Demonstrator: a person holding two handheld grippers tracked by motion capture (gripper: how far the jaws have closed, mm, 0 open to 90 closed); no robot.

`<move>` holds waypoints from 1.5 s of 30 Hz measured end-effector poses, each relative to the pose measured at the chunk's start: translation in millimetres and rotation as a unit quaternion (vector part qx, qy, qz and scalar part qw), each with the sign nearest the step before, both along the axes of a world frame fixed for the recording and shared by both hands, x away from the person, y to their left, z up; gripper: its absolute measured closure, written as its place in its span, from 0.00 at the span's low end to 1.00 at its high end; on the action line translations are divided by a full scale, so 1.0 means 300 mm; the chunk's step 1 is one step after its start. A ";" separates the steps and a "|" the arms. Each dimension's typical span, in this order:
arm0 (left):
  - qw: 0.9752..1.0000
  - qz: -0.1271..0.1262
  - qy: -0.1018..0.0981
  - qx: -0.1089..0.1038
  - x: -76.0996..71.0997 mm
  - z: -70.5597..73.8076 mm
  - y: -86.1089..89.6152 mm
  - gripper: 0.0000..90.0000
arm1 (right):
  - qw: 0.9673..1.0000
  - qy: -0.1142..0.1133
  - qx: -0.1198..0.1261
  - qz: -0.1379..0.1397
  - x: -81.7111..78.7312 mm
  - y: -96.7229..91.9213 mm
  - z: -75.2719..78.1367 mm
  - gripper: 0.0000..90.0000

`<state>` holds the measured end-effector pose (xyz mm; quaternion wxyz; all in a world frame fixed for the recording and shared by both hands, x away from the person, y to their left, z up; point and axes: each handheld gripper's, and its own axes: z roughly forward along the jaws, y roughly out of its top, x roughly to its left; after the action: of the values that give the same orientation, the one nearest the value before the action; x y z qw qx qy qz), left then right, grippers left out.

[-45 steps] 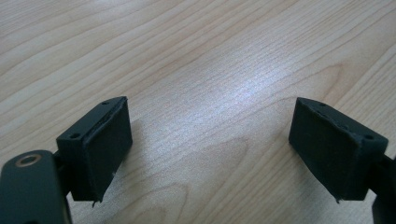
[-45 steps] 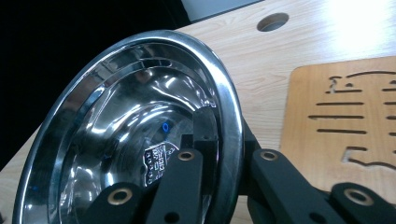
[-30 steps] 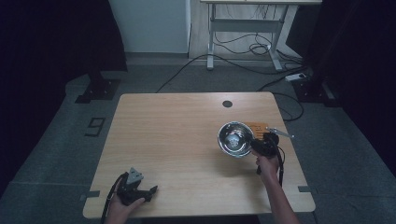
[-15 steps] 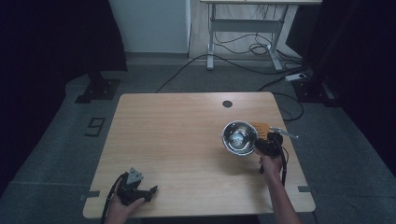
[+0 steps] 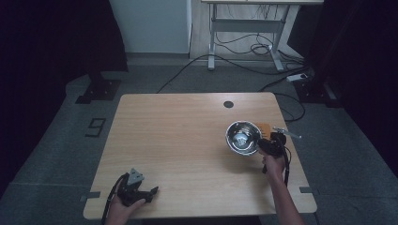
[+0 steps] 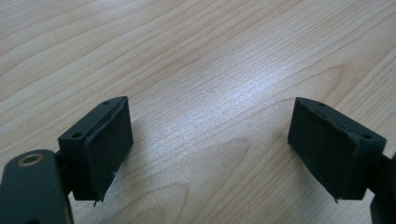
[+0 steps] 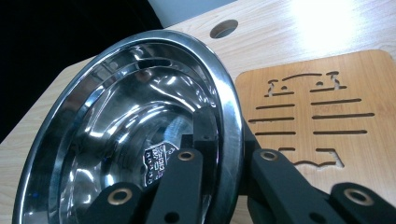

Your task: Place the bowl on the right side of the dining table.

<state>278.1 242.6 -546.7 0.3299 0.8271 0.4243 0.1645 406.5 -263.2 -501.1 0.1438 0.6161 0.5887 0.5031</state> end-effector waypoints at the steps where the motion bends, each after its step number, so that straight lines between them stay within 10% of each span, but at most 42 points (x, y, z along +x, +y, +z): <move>1: 1.000 0.000 0.000 0.000 0.000 0.000 0.000 0.15 | 1.000 0.000 -0.001 -0.001 0.003 -0.003 0.000 0.96; 45: 1.000 0.000 0.000 0.000 0.000 0.000 0.000 0.15 | 0.998 0.009 -0.006 -0.057 0.111 -0.154 -0.027 0.96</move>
<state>278.1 242.6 -546.7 0.3299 0.8271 0.4242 0.1646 439.7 -309.6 -509.1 0.1705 0.6523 0.5568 0.4852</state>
